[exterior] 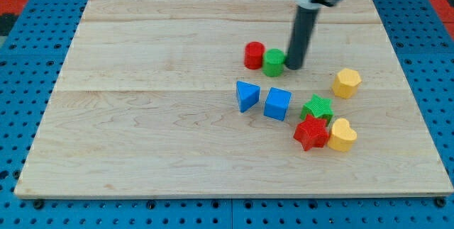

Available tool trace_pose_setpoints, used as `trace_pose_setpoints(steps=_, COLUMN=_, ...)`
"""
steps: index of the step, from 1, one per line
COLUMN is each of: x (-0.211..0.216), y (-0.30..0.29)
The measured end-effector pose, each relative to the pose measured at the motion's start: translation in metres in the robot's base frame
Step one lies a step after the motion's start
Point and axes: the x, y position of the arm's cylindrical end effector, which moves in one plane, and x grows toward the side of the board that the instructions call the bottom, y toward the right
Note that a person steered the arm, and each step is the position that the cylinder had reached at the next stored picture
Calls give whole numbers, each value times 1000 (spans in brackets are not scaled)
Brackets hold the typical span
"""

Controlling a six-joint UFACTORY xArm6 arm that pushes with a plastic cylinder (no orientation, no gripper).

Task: Push the red circle green circle towards the top left side of the board

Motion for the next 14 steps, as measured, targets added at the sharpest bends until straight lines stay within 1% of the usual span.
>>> trace_pose_setpoints(steps=1, x=-29, y=-51)
trace_pose_setpoints(steps=2, x=-24, y=-48)
trace_pose_setpoints(steps=4, x=-12, y=5)
trace_pose_setpoints(steps=5, x=18, y=2)
trace_pose_setpoints(steps=6, x=31, y=-16)
trace_pose_setpoints(steps=7, x=2, y=-88)
trace_pose_setpoints(steps=8, x=-31, y=-125)
trace_pose_setpoints(steps=9, x=-40, y=-141)
trace_pose_setpoints(steps=10, x=-39, y=-106)
trace_pose_setpoints(steps=14, x=-48, y=-101)
